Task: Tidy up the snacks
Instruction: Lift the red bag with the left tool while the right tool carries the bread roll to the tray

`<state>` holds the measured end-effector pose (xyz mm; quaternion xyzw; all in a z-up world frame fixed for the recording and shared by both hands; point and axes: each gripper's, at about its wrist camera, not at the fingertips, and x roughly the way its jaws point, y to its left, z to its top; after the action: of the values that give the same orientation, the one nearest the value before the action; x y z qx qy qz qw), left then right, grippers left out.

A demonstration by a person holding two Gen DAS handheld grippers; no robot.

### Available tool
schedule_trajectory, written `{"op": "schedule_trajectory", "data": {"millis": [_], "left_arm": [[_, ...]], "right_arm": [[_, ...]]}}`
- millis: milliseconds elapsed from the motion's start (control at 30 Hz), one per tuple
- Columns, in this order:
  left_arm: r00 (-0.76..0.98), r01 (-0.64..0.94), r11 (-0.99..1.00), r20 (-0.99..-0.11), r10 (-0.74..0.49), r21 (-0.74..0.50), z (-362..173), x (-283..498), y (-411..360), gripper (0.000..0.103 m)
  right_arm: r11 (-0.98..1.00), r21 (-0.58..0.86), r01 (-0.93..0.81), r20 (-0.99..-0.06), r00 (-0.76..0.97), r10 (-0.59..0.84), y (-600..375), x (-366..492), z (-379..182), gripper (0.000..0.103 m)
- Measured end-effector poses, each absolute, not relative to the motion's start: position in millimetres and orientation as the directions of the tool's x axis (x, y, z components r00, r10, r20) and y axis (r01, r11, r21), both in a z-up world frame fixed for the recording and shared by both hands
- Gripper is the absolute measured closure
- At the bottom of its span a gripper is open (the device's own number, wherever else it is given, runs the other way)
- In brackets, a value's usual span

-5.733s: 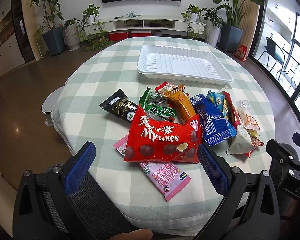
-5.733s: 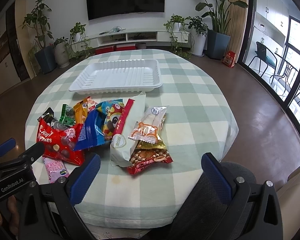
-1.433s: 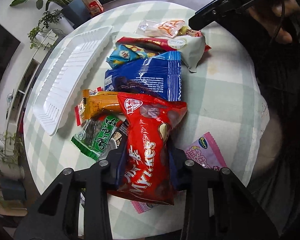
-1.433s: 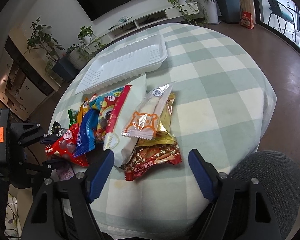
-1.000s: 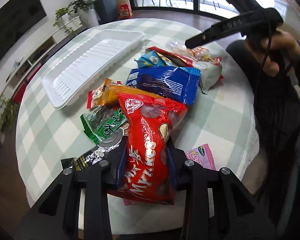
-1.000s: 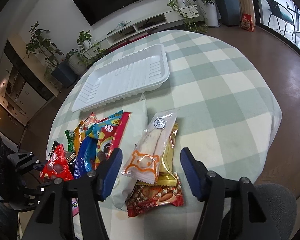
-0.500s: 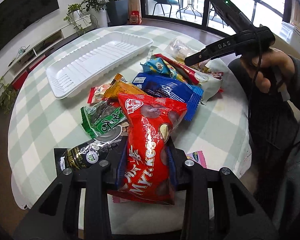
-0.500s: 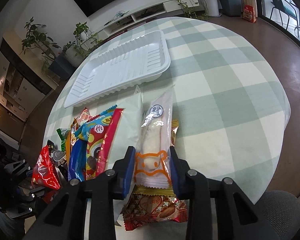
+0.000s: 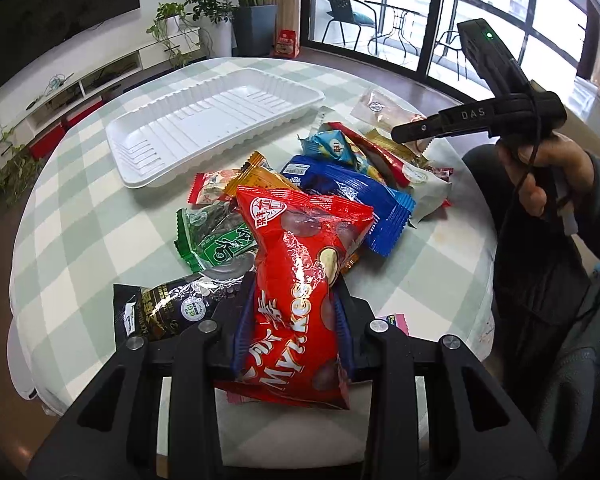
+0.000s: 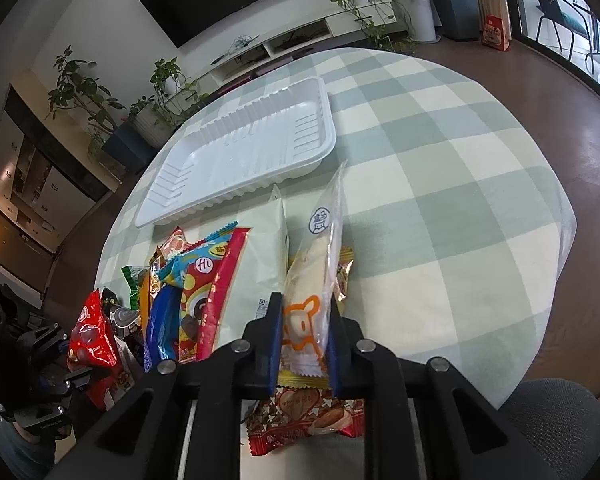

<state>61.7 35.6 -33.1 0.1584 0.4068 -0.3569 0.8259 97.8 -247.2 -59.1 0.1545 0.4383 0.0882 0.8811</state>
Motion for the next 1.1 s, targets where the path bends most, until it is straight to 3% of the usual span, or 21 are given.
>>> {"op": "schedule_trajectory", "data": {"millis": [367, 767, 1100], "left_arm": [[0.425, 0.695, 0.716, -0.766, -0.482, -0.065, -29.1, 60.4, 43.0, 0.071], [0.437, 0.638, 0.750, -0.719, -0.540, -0.175, -14.3, 67.7, 61.4, 0.071], [0.514, 0.564, 0.767, -0.597, -0.616, -0.306, 40.8, 88.6, 95.3, 0.071]], "right_arm": [[0.926, 0.377, 0.018, -0.754, 0.586, 0.296, -257.5, 98.4, -63.5, 0.083], [0.912, 0.410, 0.012, -0.657, 0.698, 0.286, -273.4, 86.0, -35.2, 0.083], [0.914, 0.404, 0.034, -0.620, 0.745, 0.246, -298.8, 100.1, -14.3, 0.083]]}}
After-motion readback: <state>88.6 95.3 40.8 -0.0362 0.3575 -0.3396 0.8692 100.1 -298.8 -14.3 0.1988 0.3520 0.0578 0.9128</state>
